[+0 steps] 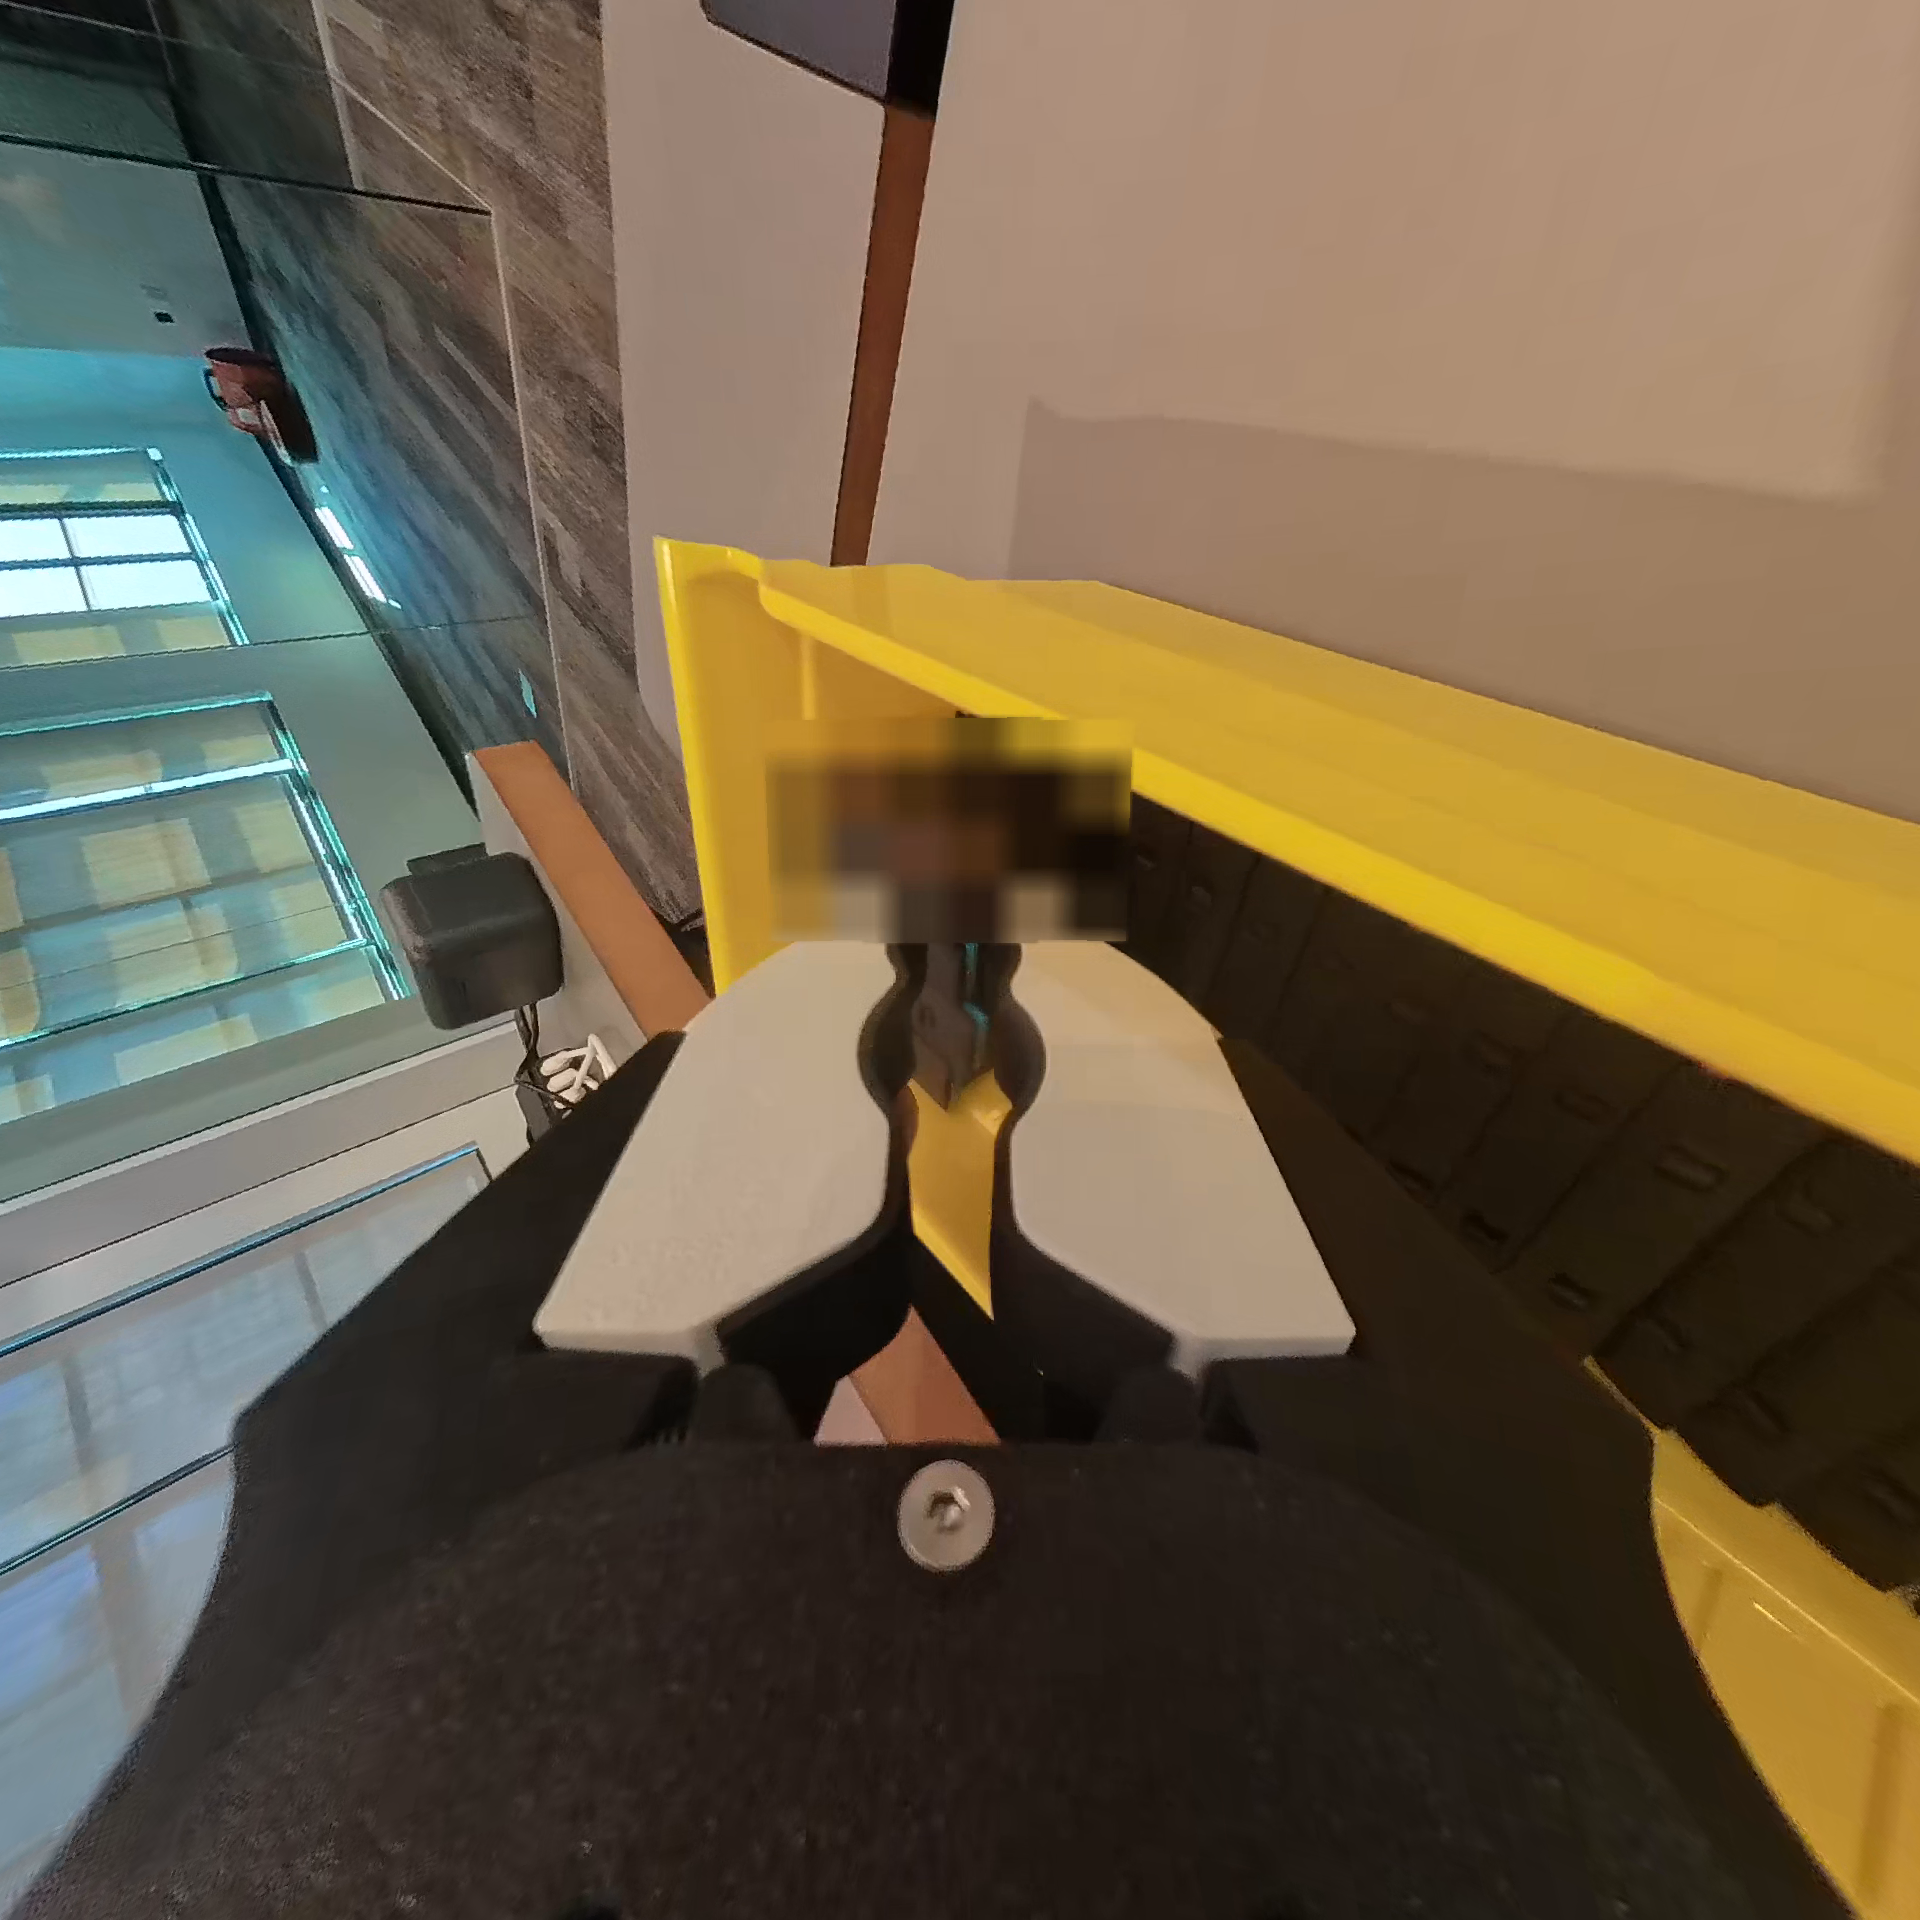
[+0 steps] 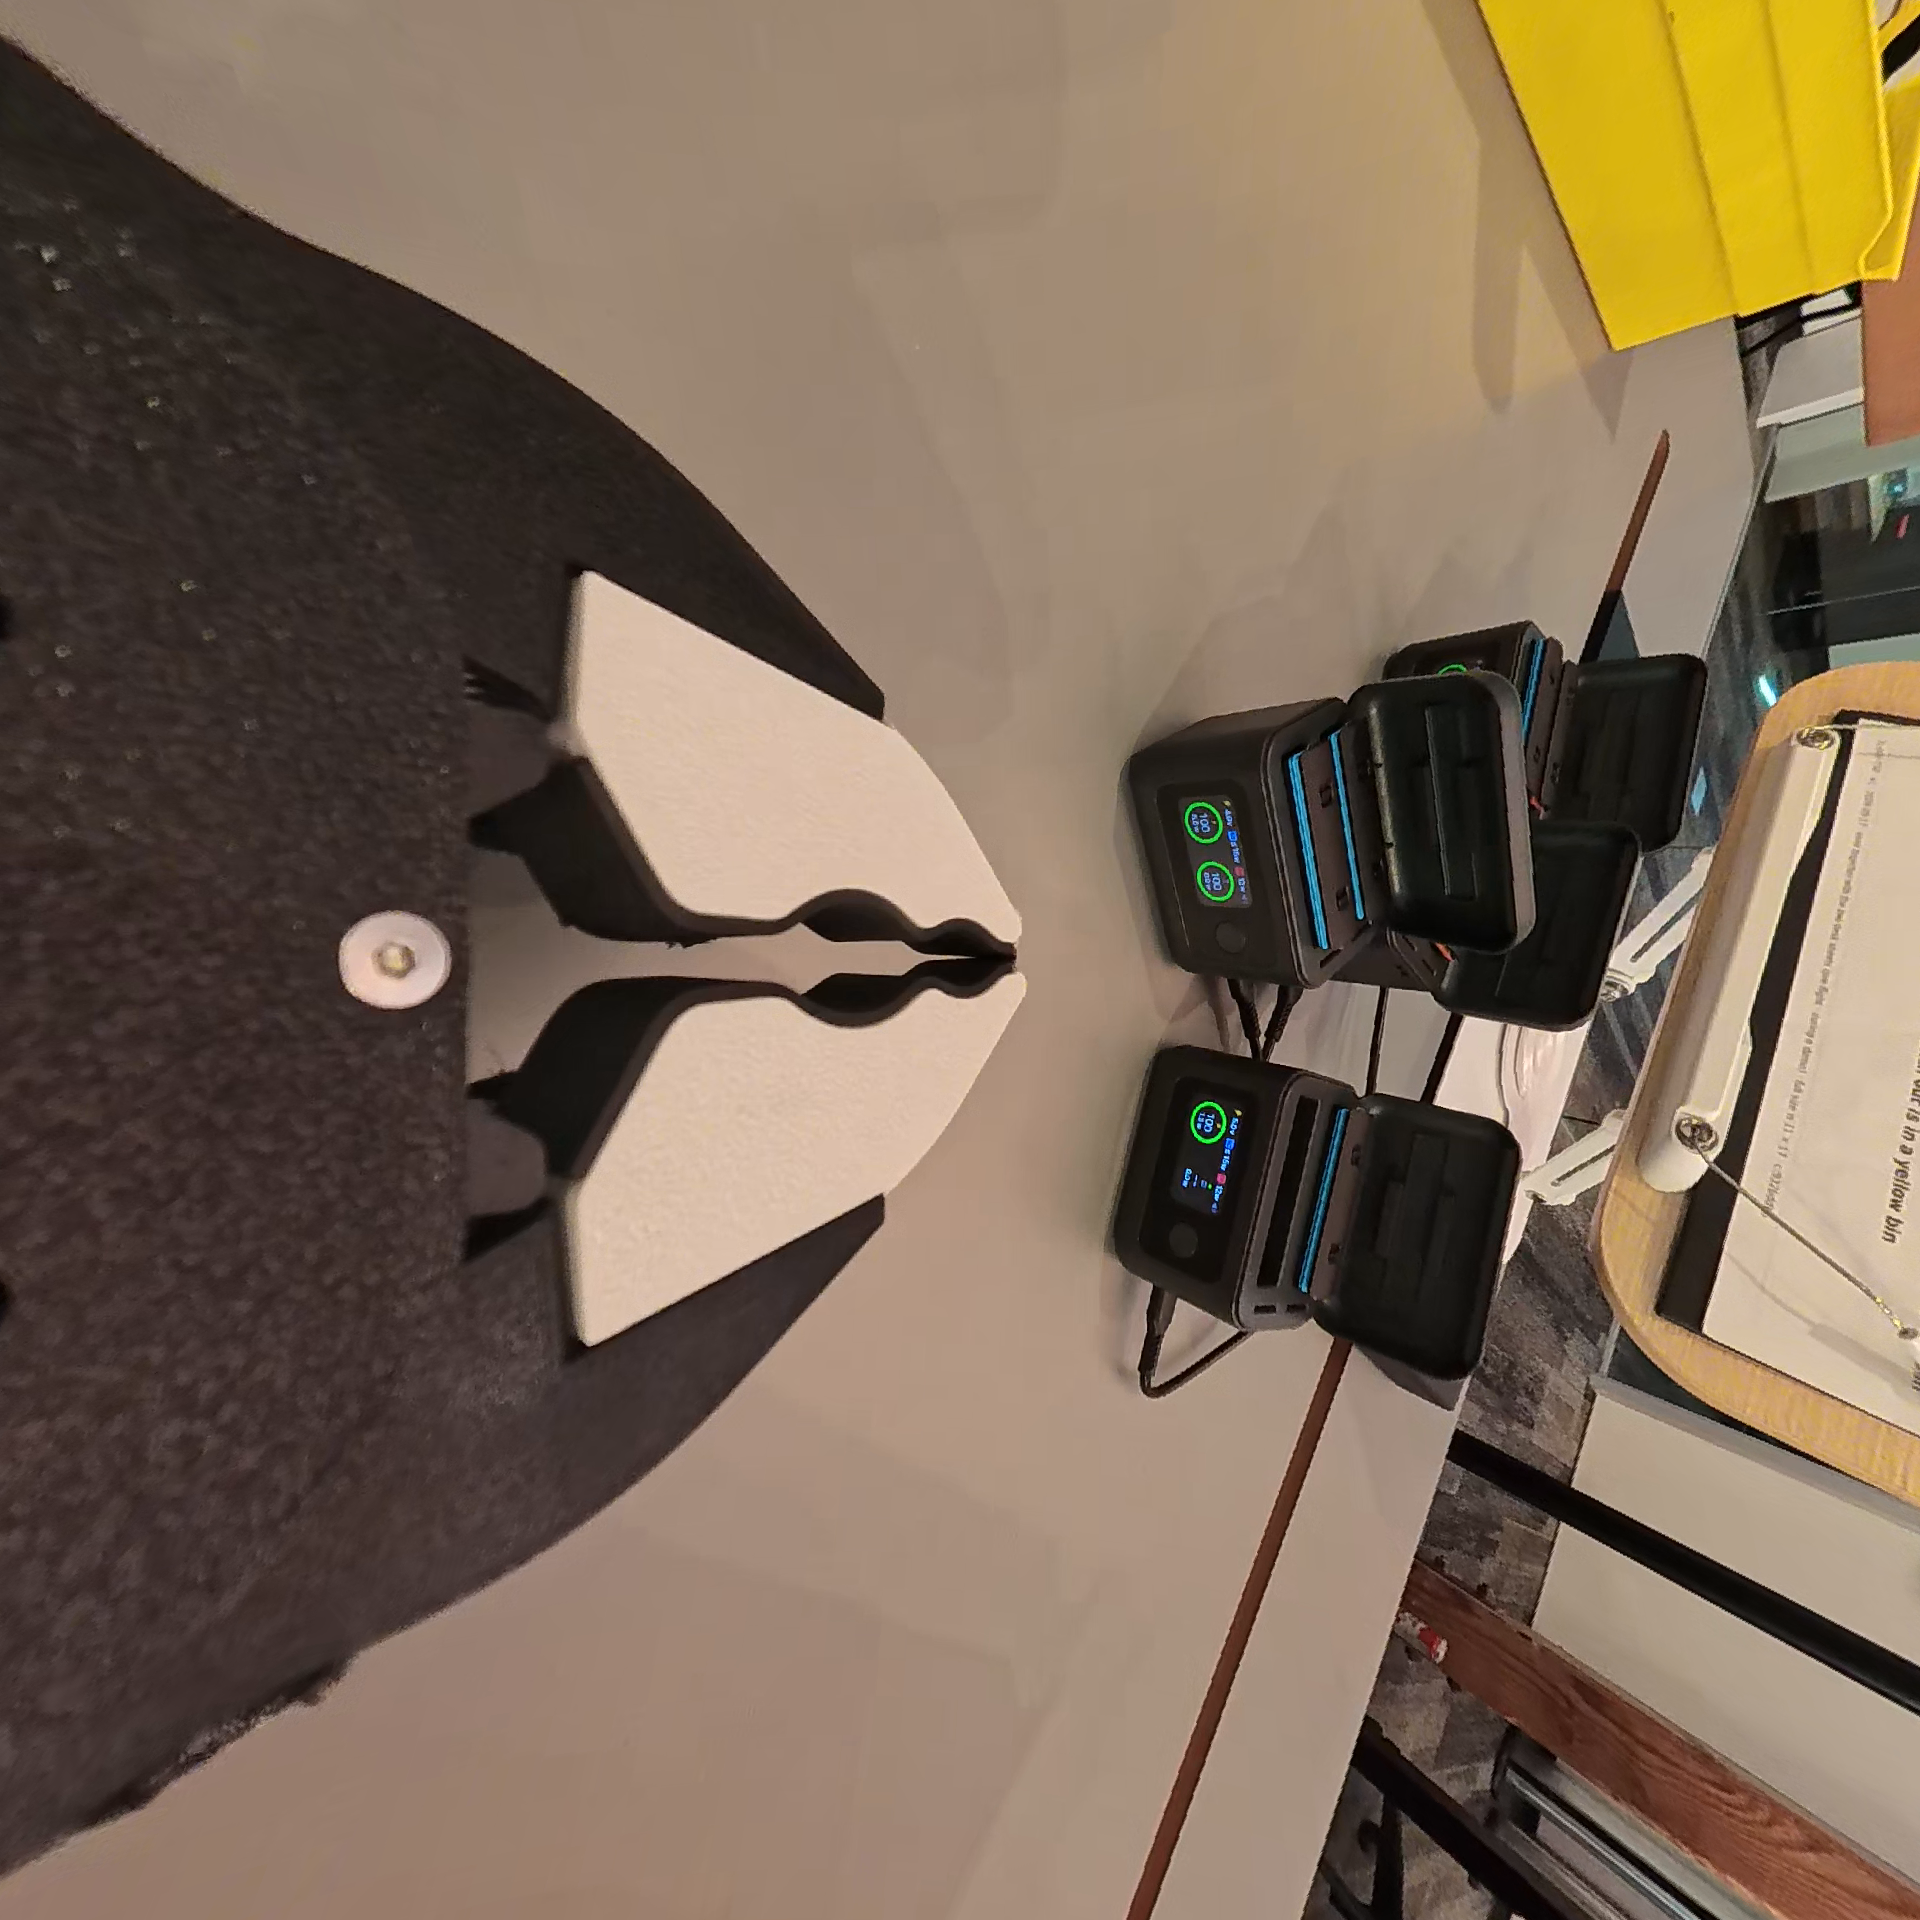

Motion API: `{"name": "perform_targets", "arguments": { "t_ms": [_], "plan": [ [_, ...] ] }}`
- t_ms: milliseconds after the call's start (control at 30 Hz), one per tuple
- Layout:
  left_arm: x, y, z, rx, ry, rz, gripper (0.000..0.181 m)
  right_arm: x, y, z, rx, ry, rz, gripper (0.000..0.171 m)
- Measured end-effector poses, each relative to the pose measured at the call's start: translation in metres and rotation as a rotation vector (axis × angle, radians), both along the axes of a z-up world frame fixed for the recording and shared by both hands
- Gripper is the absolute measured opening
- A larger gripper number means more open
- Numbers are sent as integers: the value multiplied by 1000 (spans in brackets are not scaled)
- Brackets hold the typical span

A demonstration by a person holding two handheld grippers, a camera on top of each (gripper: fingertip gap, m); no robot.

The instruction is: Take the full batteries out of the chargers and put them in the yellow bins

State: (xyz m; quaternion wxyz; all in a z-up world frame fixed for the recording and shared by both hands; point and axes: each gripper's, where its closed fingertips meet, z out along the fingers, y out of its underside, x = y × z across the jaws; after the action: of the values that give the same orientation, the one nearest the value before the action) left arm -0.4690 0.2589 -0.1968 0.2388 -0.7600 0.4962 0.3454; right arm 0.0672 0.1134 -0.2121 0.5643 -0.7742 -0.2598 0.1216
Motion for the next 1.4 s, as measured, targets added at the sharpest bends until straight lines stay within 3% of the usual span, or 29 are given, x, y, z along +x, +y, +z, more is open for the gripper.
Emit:
{"name": "perform_targets", "arguments": {
  "t_ms": [433, 1400],
  "plan": [
    [3, -7, 3, 132, 0, -73, 5, -1, 0, 0, 6, -9, 1, 0],
    [31, -90, 9, 194, -22, -169, 4, -6, -2, -3, 14, -53, 21, 0]
  ]
}}
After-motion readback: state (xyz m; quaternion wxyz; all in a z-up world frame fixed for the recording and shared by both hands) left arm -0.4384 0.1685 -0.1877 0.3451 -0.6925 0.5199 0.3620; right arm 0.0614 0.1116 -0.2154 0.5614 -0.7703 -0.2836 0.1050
